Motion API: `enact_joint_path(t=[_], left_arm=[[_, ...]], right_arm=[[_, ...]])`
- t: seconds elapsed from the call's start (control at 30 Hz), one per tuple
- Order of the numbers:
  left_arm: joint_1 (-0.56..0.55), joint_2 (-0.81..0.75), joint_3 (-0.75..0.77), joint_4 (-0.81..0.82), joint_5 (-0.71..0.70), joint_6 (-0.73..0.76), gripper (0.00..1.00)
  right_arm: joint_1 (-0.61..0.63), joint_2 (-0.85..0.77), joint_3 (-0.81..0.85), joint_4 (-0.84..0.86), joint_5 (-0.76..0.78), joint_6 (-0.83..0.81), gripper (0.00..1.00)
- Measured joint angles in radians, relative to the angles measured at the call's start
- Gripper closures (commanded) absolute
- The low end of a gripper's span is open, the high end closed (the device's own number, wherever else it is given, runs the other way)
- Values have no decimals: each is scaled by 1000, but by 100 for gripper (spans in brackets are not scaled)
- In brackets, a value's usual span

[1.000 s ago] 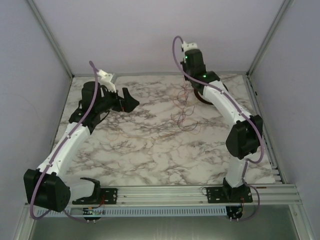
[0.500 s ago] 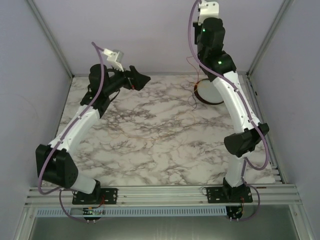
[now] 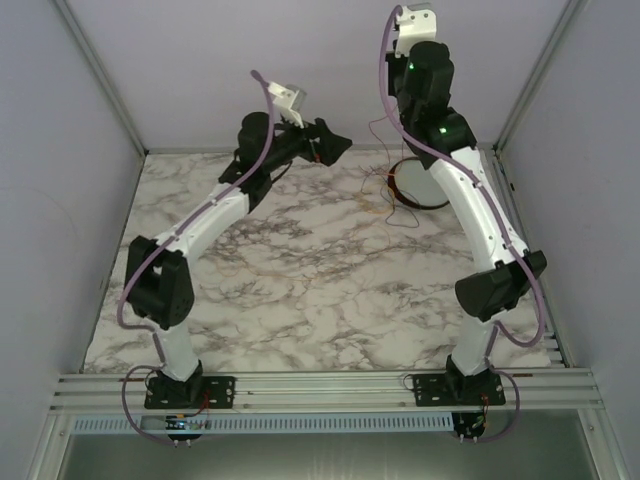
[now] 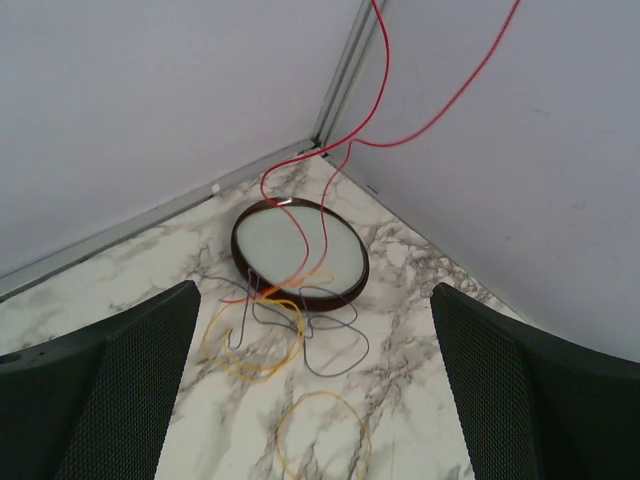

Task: Zip-tie the wires
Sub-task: Untie the cable at the center of the board.

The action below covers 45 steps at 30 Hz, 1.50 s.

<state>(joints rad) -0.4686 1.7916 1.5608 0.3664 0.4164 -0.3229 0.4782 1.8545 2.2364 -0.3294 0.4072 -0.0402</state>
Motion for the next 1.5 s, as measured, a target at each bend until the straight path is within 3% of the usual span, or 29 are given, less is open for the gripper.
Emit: enact_joint_path(t=[0.67, 0.97, 1.1, 1.2, 1.4, 1.5], left_arm=[[-155, 514, 419, 24, -86, 32, 2], [-182, 629, 496, 83, -74, -50, 25], [-182, 631, 502, 109, -67, -71, 56], [-182, 634, 513, 134, -69, -82, 71], [-182, 686, 566, 177, -72, -103, 97], [-182, 716, 586, 185, -85, -111, 100]], right_arm=[[-2, -205, -147, 6, -60, 82, 100], [-3, -210, -193, 5, -61, 85, 100], [-4, -215, -194, 5, -61, 85, 100], [-4, -227, -201, 6, -61, 86, 100], [-4, -262, -227, 7, -61, 95, 100], [-4, -283, -248, 8, -54, 97, 100]])
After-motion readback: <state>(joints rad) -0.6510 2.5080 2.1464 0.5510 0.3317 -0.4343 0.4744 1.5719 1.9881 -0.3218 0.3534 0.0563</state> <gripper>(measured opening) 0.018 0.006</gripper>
